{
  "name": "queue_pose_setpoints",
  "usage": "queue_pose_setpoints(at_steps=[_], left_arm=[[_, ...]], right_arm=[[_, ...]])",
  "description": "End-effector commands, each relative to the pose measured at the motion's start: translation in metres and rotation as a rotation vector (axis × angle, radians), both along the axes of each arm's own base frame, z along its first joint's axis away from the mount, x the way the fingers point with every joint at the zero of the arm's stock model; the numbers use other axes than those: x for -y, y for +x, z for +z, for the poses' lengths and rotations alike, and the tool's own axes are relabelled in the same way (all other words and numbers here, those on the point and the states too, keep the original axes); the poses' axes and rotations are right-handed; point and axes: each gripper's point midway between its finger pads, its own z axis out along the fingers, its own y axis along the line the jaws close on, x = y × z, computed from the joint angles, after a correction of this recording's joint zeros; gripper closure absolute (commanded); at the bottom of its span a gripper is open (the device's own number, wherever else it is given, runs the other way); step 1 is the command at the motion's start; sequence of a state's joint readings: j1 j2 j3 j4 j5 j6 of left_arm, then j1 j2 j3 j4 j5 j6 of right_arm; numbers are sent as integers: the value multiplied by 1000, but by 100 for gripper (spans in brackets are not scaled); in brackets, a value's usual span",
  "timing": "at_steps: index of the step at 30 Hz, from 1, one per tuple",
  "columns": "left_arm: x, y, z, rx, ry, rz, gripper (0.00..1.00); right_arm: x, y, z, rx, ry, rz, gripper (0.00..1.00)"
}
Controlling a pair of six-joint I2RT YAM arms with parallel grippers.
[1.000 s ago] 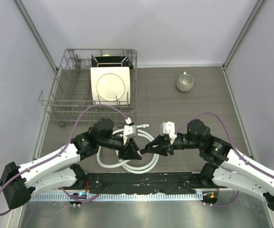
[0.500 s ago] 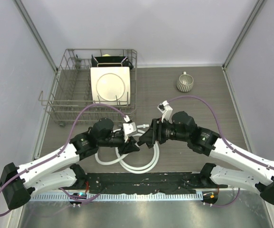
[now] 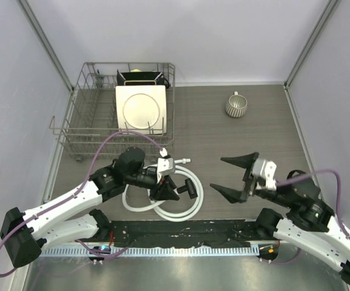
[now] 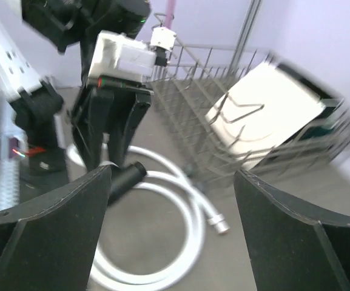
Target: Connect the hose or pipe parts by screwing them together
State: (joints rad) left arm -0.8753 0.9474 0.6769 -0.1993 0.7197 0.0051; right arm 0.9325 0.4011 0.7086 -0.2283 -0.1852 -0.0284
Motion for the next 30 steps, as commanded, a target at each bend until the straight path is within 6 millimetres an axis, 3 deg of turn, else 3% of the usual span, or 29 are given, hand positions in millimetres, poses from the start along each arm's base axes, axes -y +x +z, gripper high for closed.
queue_pose_setpoints(at_steps=[1,3,6,9,19,25,30], left_arm=[[7,-22,55,-18,-169,-174,100],[7,-27,59,-40,-179,-186,100],[4,-33,68,-58,-198,-216,100],[1,-39,70,-79,-193,-246,100],[4,-39,60,-120,-174,-263,100],[7,-38,60,-127,-177,-269,100],[7,-36,59,-125,-181,-267,100]], right_arm=[[4,-2,-15,580,-231,77,12],[-2,-7,-34,639,-342,163,14],[-7,-11,-40,668,-411,240,14],[-7,-8,-24,773,-404,214,13],[-28,-20,-10,832,-416,375,14],[-33,-20,-32,805,-508,469,16],[-37,-29,-35,790,-486,530,17]])
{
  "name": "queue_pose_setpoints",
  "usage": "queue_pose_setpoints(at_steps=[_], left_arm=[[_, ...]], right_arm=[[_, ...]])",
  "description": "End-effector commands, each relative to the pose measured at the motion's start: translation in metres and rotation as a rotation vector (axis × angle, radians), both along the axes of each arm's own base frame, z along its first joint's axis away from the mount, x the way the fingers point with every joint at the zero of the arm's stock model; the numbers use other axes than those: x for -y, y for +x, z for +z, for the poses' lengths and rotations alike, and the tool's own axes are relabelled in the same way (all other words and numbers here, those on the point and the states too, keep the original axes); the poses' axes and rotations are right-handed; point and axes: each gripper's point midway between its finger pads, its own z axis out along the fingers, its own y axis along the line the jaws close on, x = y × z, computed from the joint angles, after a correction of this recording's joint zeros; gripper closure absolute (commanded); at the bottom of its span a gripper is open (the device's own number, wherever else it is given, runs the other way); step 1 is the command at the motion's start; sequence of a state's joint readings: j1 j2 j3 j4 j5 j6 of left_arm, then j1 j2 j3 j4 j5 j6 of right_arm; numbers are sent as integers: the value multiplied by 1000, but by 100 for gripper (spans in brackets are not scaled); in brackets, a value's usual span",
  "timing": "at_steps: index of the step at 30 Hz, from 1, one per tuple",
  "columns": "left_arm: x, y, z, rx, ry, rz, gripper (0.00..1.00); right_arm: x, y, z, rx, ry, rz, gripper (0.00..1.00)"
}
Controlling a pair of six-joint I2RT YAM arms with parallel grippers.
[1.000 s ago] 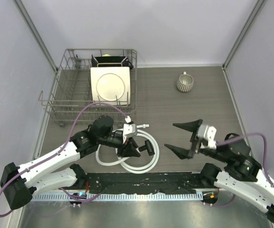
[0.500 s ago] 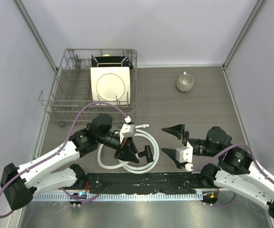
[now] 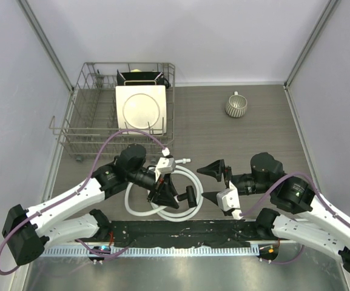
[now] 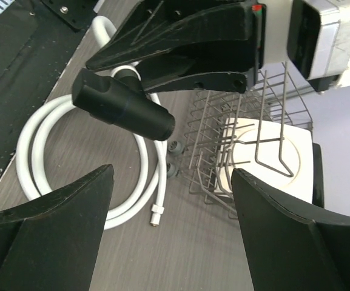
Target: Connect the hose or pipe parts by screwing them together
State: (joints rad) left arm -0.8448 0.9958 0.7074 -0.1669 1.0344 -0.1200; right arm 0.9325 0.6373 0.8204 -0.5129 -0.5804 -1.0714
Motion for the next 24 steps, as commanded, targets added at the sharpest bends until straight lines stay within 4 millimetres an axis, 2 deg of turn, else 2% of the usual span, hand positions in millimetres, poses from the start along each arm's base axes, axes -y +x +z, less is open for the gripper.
queue_pose_setpoints(at_steps=[1,12,17,18,20,21,24], left_arm=[[6,4,33,74,-118,-38,100],[9,9,30,50,-119,-39,100],[9,12,29,47,-118,-30,100],[9,12,29,46,-117,-31,100],[9,15,30,52,-117,-17,100],[9,17,27,59,-108,-3,100],[9,26,22,82,-78,46,100]], right_arm=[[-5,-13,16,20,33,80,17],[-26,-20,13,-17,48,146,20],[-35,-26,8,-51,43,174,28],[-37,-26,10,-54,54,174,41],[-38,-29,7,-98,56,177,59],[-39,-29,12,-104,77,176,71],[-42,-28,18,-241,132,116,85]])
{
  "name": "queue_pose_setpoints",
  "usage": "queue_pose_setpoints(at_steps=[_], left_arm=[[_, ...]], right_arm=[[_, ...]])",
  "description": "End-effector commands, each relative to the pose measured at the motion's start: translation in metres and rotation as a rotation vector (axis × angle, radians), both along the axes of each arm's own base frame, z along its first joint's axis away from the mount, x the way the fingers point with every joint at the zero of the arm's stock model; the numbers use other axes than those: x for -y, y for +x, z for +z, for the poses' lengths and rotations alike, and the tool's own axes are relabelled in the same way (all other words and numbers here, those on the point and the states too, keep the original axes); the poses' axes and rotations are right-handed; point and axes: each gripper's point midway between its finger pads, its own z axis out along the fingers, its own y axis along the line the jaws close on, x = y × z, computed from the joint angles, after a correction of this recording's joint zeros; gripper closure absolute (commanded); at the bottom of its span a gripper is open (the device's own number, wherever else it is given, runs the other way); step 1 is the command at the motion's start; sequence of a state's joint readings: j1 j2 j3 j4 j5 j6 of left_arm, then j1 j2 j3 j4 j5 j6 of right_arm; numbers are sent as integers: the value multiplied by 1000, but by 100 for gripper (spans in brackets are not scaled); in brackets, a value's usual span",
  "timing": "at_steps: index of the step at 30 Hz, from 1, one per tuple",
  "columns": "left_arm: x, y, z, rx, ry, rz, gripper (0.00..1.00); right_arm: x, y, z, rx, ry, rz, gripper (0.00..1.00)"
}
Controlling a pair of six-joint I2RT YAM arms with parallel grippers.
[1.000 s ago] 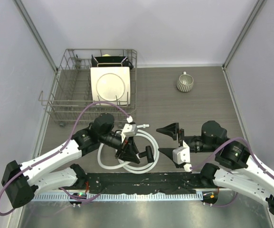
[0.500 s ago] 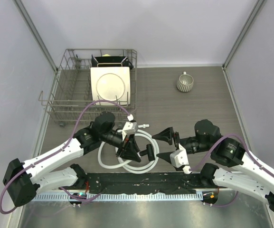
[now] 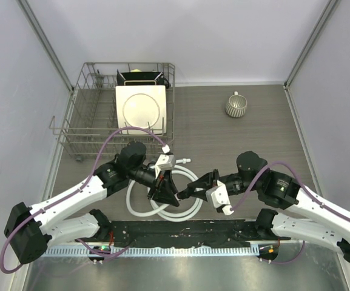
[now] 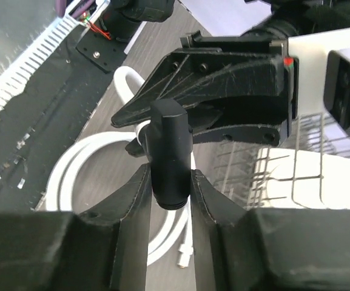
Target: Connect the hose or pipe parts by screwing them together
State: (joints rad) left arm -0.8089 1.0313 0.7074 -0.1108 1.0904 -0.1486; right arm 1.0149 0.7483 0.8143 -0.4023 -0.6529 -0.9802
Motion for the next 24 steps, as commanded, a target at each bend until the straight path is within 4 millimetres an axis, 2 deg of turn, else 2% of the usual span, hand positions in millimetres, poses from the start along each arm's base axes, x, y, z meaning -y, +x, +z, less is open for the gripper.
queue_pose_setpoints(at_steps=[1,2,3,5,6,9,11,12,17,18,19,20,21,22,24], left_arm=[[8,26,18,147,-50,92,100],[8,31,16,163,-42,118,100],[8,34,15,175,-38,137,100],[8,43,17,212,-37,177,100],[8,44,18,221,-37,187,100],[9,56,21,261,-31,245,100],[7,65,19,287,-22,306,100],[6,69,19,298,-20,330,100],[-1,87,17,345,9,439,100],[-3,92,16,361,18,470,100],[-3,93,17,370,19,477,100],[-5,94,17,377,22,485,100],[-6,97,16,381,29,501,100],[-6,97,15,381,31,502,100],[-5,94,12,369,37,484,100]], right_arm=[[-10,-5,29,-192,141,-47,86],[-11,-1,24,-351,144,-132,87],[-14,1,31,-389,179,-147,89],[-16,0,21,-501,170,-172,92],[-18,-2,23,-597,185,-191,96],[-19,12,23,-817,233,-337,98],[-19,16,23,-874,224,-386,99],[-16,17,12,-922,181,-438,99],[-19,17,5,-1233,117,-587,99],[-21,18,-9,-1287,65,-643,99],[-21,21,-11,-1375,63,-707,99],[-23,22,-7,-1410,60,-735,92],[-23,22,-19,-1460,8,-796,87],[-24,20,-18,-1495,-5,-807,82],[-25,16,-10,-1567,-14,-812,66]])
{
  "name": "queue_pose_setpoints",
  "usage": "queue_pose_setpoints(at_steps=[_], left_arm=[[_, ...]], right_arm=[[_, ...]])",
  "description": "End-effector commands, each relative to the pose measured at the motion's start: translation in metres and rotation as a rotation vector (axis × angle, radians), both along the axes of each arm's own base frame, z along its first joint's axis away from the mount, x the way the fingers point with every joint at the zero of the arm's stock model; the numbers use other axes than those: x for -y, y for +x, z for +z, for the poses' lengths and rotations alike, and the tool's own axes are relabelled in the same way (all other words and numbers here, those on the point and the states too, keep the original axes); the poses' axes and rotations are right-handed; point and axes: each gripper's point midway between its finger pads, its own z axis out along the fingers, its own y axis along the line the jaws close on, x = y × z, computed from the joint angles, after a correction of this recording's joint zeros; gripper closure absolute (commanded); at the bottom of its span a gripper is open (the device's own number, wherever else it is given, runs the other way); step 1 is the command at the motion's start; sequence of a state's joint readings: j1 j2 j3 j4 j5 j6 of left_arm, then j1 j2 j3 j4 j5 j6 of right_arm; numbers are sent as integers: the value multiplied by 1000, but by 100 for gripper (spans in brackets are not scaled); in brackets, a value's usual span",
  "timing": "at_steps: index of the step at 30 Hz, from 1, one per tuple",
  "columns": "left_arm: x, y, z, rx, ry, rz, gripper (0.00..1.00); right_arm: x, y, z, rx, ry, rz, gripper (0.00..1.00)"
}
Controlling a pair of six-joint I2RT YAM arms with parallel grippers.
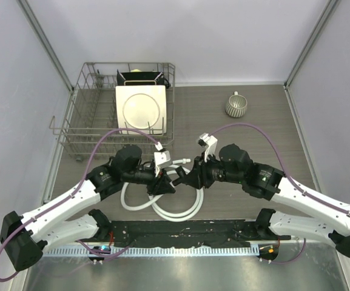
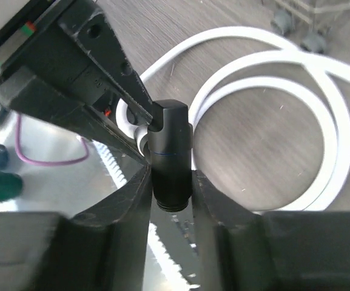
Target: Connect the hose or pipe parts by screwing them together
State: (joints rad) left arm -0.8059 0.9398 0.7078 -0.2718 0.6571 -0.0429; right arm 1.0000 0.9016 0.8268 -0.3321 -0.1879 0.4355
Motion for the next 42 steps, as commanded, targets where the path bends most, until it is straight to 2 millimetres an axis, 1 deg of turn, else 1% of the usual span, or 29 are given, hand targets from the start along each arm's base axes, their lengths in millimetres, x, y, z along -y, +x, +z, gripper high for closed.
queue_pose_setpoints(at_steps=[1,2,4,5,7,8,9,11,12,13,14,15,16,17,18,20,21,22,23,25,26,33,34,36,37,38,39,40,42], left_arm=[[10,36,39,219,-100,78,100],[11,34,39,213,-102,65,100],[12,30,38,199,-105,40,100],[12,28,36,193,-100,30,100],[13,22,34,173,-101,0,100],[14,19,34,161,-103,-15,100],[14,16,36,156,-111,-27,100],[15,5,43,145,-146,-77,100],[15,2,43,140,-154,-96,100],[15,-2,45,140,-166,-117,100],[15,-9,48,109,-180,-138,100],[15,-13,48,97,-186,-156,100],[15,-16,50,89,-194,-174,100],[16,-19,53,84,-206,-186,100],[15,-26,54,61,-217,-222,100],[16,-31,57,45,-231,-254,100],[16,-35,57,29,-234,-275,100],[16,-36,58,22,-235,-284,100],[16,-36,57,16,-232,-285,100],[17,-37,57,5,-231,-293,100],[17,-38,56,3,-231,-298,100],[15,-38,57,17,-233,-286,100],[15,-36,57,25,-233,-279,100],[15,-34,56,33,-228,-266,100],[15,-34,56,36,-227,-262,100],[15,-31,56,44,-224,-251,100],[15,-30,55,48,-222,-243,100],[15,-28,54,49,-215,-233,100],[15,-21,52,77,-201,-194,100]], right_arm=[[-13,-32,33,-294,108,0,59],[-12,-32,38,-287,118,-4,50],[-5,-33,50,-231,138,5,44],[0,-27,53,-186,138,-20,37],[11,-24,55,-69,106,-1,29],[17,-28,60,2,110,37,21],[21,-31,62,150,80,129,18],[35,-31,66,283,95,140,14],[38,-22,74,363,112,107,13],[44,-17,79,505,98,126,13],[46,-16,74,557,95,130,13],[51,-25,95,675,173,163,13],[53,-28,96,851,150,239,12],[51,-36,86,922,145,315,11],[53,-43,92,1007,167,351,11],[50,-41,90,1064,130,392,9],[44,-38,80,1056,79,430,9],[40,-42,74,1058,62,491,9],[38,-43,78,1080,51,524,9],[27,-45,66,1028,29,596,9],[23,-48,70,1024,51,619,9],[0,-30,76,992,70,555,11],[-2,-29,75,934,82,529,11],[-8,-20,79,875,100,459,17],[-10,-22,78,778,131,433,30],[-12,-23,74,732,141,427,38],[-15,-24,77,694,177,408,47],[-17,-26,78,614,214,375,62],[-19,-27,78,564,262,344,74]])
